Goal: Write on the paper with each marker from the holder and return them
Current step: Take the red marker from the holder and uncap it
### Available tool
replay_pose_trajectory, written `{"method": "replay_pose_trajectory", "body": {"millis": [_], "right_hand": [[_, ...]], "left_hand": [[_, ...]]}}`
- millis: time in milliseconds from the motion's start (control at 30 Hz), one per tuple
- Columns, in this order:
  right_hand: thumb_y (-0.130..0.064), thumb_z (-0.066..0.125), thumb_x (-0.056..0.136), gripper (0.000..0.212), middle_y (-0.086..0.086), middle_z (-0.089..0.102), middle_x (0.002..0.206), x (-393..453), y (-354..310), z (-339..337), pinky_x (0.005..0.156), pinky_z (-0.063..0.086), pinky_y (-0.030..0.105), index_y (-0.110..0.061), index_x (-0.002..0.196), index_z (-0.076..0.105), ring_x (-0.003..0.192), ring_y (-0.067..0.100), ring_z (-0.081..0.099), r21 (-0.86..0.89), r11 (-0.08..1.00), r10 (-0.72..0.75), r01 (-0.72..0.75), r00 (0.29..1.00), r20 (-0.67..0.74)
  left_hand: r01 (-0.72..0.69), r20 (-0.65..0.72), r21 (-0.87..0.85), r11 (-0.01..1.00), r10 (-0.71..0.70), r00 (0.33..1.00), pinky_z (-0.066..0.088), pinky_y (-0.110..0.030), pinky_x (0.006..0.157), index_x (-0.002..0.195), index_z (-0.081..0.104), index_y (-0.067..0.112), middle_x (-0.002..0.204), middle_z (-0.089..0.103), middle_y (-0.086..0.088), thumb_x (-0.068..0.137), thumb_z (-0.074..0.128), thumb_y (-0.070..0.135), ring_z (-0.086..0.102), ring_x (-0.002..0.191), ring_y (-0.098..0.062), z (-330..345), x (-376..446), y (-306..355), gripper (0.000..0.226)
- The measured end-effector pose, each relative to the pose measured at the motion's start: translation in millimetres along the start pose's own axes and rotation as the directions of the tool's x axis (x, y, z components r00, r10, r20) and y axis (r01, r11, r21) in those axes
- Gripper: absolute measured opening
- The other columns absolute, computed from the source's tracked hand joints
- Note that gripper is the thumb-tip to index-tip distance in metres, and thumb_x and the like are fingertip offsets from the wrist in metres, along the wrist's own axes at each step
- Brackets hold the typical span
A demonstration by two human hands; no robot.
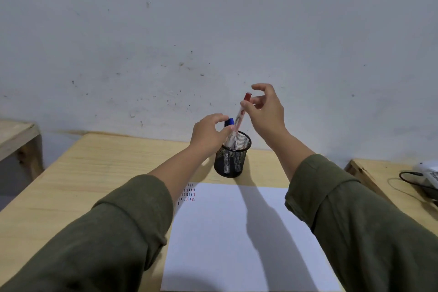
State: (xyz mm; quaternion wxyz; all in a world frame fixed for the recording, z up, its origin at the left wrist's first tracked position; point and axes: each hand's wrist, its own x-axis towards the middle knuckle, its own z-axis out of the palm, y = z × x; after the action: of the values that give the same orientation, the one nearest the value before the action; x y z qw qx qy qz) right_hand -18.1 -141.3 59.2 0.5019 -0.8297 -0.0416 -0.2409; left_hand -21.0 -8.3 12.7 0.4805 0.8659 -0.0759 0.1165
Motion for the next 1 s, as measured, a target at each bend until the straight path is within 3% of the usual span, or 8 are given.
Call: {"method": "replay_pose_trajectory", "body": {"millis": [167,267,367,467,633,767,867,1000], "right_hand": [[-0.018,0.067,0.082,0.036,0.005,0.066,0.089,-4,-27,-14,0.081,0.047,0.025,-0.021,0.115,0.053,0.088,0.015,0.061,0.151,0.989,0.001,0.002,1.0,-0.021],[-0.021,0.067,0.083,0.027,0.002,0.068,0.089,-12,-39,-18,0.078,0.047,0.025,-0.02,0.109,0.058,0.087,0.013,0.062,0.185,0.982,0.022,-0.023,1.0,0.009],[-0.022,0.068,0.083,0.012,-0.003,0.068,0.084,-27,-41,-18,0.079,0.047,0.026,-0.019,0.094,0.065,0.084,0.012,0.063,0.162,0.986,0.031,-0.042,0.997,0.069],[-0.018,0.068,0.082,0.004,0.005,0.072,0.091,-44,-43,-17,0.084,0.05,0.029,-0.02,0.085,0.067,0.088,0.016,0.066,0.176,0.982,0.04,-0.061,0.992,0.119],[-0.014,0.063,0.087,0.003,0.005,0.07,0.087,-69,-55,-21,0.059,0.044,0.008,-0.015,0.089,0.065,0.071,0.003,0.063,0.194,0.98,0.002,-0.039,0.982,0.187],[-0.015,0.061,0.089,0.007,-0.002,0.069,0.08,-89,-57,-26,0.053,0.04,0.004,-0.012,0.092,0.067,0.058,-0.01,0.06,0.173,0.984,-0.013,-0.044,0.948,0.317],[-0.016,0.062,0.089,0.013,0.002,0.07,0.083,-103,-58,-27,0.055,0.042,0.005,-0.007,0.097,0.068,0.063,-0.004,0.063,0.163,0.983,0.005,-0.085,0.899,0.439],[-0.021,0.063,0.088,0.018,0.007,0.072,0.087,-113,-62,-29,0.056,0.042,0.012,-0.009,0.101,0.068,0.071,0.008,0.063,0.147,0.98,0.04,-0.135,0.856,0.516]], "left_hand": [[-0.068,-0.039,-0.005,0.998,0.067,0.997,0.03,-0.02,0.097,0.106,0.07,0.015,0.128,0.061,0.003,0.086,0.059,0.032,0.049,0.124,-0.015,-1,-5,21,0.028],[-0.084,-0.055,-0.037,0.996,0.082,0.995,0.029,-0.016,0.085,0.1,0.072,0.012,0.122,0.065,0.002,0.087,0.059,0.03,0.055,0.114,-0.015,-5,-15,31,0.026],[-0.082,-0.063,-0.052,0.995,0.079,0.995,0.029,-0.017,0.088,0.101,0.071,0.01,0.124,0.063,0.001,0.086,0.06,0.031,0.054,0.117,-0.015,-12,-27,37,0.028],[-0.08,-0.034,-0.08,0.994,0.077,0.996,0.032,-0.02,0.093,0.098,0.072,0.013,0.124,0.063,0.003,0.085,0.062,0.032,0.053,0.119,-0.014,-24,-42,39,0.025],[-0.064,0.079,-0.058,0.996,0.068,0.995,0.032,-0.021,0.097,0.106,0.069,0.021,0.129,0.06,0.005,0.08,0.068,0.034,0.048,0.125,-0.012,-59,-65,34,0.029],[-0.11,0.022,-0.11,0.988,0.113,0.993,0.034,-0.026,0.104,0.121,0.06,0.027,0.129,0.06,0.005,0.086,0.061,0.031,0.049,0.126,-0.011,-91,-75,31,0.035],[-0.197,0.063,-0.156,0.968,0.209,0.976,0.035,-0.028,0.105,0.126,0.054,0.033,0.122,0.064,0.007,0.09,0.057,0.024,0.053,0.12,-0.007,-102,-81,36,0.037],[-0.237,0.126,-0.168,0.957,0.259,0.958,0.038,-0.02,0.098,0.113,0.063,0.026,0.102,0.068,0.007,0.088,0.058,0.015,0.06,0.105,-0.003,-106,-89,40,0.028]]}}
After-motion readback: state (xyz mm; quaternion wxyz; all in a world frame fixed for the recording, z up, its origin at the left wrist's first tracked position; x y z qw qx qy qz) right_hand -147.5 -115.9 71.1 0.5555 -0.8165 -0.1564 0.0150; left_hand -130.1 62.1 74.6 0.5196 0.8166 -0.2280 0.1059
